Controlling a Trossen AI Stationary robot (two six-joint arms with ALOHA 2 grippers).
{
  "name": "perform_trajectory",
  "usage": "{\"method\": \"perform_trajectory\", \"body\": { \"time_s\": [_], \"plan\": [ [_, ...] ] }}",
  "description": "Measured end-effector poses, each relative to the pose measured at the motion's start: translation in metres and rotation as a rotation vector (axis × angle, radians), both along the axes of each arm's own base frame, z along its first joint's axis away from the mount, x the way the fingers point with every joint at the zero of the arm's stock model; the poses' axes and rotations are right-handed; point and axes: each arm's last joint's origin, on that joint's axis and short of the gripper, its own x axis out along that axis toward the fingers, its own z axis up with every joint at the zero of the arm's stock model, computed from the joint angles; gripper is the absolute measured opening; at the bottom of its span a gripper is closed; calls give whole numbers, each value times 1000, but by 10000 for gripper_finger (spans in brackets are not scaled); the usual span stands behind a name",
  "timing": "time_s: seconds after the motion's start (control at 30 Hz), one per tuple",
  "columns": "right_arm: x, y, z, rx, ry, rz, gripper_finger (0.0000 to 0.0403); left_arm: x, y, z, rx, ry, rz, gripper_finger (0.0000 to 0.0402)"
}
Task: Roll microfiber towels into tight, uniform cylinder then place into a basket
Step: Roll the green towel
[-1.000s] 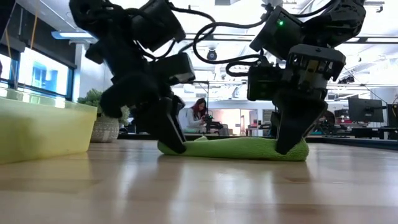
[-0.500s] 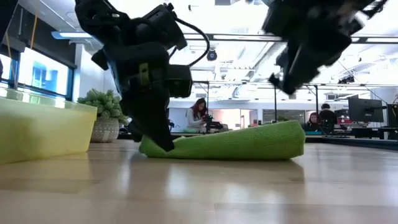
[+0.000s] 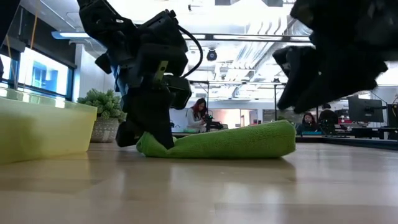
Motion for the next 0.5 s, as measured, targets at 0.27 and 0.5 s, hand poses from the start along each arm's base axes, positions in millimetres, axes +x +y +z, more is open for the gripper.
{"method": "perform_trajectory", "body": {
  "time_s": [0.27,0.5],
  "plan": [
    [6,1,-27,-112,28,-72,165,0,0,0,-24,10,34,18],
    [7,1,-27,-192,2,-74,161,0,0,0,-43,20,63,18]
  ]
}}
